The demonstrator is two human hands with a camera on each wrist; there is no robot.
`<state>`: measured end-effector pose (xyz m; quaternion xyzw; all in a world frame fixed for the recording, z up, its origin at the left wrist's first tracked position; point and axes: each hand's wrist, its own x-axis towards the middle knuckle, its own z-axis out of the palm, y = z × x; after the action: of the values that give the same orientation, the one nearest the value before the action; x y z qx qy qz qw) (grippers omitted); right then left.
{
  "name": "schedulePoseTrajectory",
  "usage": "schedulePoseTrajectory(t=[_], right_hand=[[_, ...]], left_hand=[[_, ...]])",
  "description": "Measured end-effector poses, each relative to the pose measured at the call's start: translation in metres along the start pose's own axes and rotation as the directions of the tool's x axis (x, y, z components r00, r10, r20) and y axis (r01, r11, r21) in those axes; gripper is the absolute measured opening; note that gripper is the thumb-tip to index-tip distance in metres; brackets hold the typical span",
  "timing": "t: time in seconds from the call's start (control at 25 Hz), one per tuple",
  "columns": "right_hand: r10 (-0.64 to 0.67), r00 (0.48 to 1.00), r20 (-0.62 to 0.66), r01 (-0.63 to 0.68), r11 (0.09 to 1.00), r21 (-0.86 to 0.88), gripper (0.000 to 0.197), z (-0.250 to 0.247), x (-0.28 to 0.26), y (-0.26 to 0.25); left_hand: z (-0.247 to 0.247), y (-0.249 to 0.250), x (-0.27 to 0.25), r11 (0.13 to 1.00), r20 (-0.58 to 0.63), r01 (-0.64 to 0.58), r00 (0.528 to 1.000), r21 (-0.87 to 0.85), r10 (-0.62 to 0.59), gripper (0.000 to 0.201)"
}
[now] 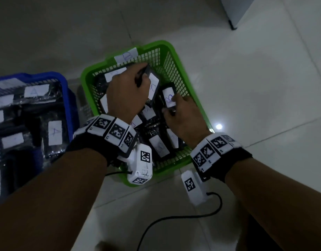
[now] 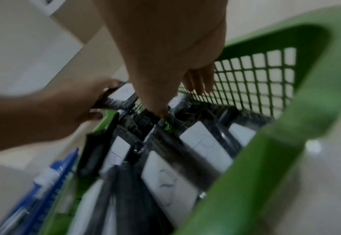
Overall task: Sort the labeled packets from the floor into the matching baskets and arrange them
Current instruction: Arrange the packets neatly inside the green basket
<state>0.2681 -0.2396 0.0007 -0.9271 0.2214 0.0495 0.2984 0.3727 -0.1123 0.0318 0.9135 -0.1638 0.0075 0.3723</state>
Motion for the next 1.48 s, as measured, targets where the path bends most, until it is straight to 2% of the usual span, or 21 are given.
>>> schedulePoseTrajectory(t=[0.12,0.24,0.4,0.52,0.64,0.72,0.76,0.84,0.92,1.0,1.16,1.28,1.36,1.48], right_hand=[[-0.044,0.996,0.077,0.048,0.997,-0.056,0.045,0.007,0.008,0.003],[-0.061,0.998,0.014,0.061,0.998,-0.008,0.040,0.012,0.009,0.008],[-0.030,0.996,-0.084,0.039,0.994,0.106,0.035,0.009,0.000,0.010],[0.007,0.990,-0.140,0.011,0.992,0.126,0.035,0.008,-0.005,0.008],[0.065,0.996,-0.057,-0.064,0.998,0.019,0.038,0.008,-0.011,0.003],[0.063,0.997,-0.051,-0.062,0.998,0.026,0.041,0.003,-0.015,0.002],[0.081,0.993,-0.090,-0.075,0.995,0.066,0.039,0.000,-0.017,0.002],[0.196,0.968,-0.155,-0.178,0.976,0.123,0.029,-0.004,-0.026,0.007],[0.293,0.954,-0.058,-0.291,0.956,0.039,0.025,-0.003,-0.036,0.016],[0.326,0.943,0.067,-0.326,0.945,-0.016,0.024,0.000,-0.042,0.023],[0.314,0.944,0.101,-0.312,0.950,-0.035,0.024,0.000,-0.042,0.026],[0.292,0.953,0.081,-0.285,0.955,-0.088,0.025,0.003,-0.046,0.023],[0.262,0.963,0.060,-0.254,0.960,-0.115,0.024,0.006,-0.047,0.024],[0.236,0.968,0.090,-0.223,0.966,-0.129,0.027,0.005,-0.047,0.023]], left_hand=[[0.005,-0.007,0.011,0.999,0.129,-0.030,0.991,0.019,0.027,0.039],[0.009,-0.015,0.027,0.997,0.280,-0.050,0.958,-0.056,0.063,0.037],[0.014,-0.015,0.037,0.991,0.473,-0.089,0.872,-0.099,0.125,0.033],[0.019,-0.017,0.038,0.988,0.517,-0.057,0.848,-0.141,0.122,0.038],[0.016,-0.018,0.039,0.987,0.512,-0.036,0.852,-0.155,0.111,0.038],[0.012,-0.016,0.040,0.988,0.509,-0.061,0.852,-0.141,0.126,0.040],[0.010,-0.013,0.041,0.987,0.524,-0.091,0.839,-0.130,0.147,0.041],[0.014,-0.004,0.044,0.983,0.588,-0.153,0.788,-0.099,0.182,0.043],[0.024,0.009,0.045,0.978,0.664,-0.198,0.723,-0.065,0.190,0.044],[0.034,0.021,0.043,0.974,0.729,-0.223,0.660,-0.042,0.182,0.044],[0.049,0.027,0.035,0.955,0.818,-0.295,0.555,0.024,0.151,0.038],[0.051,0.023,0.031,0.917,0.844,-0.395,0.509,0.054,0.169,0.050],[0.050,0.022,0.034,0.916,0.851,-0.399,0.497,0.051,0.169,0.055],[0.051,0.023,0.042,0.920,0.897,-0.379,0.435,0.098,0.083,0.071]])
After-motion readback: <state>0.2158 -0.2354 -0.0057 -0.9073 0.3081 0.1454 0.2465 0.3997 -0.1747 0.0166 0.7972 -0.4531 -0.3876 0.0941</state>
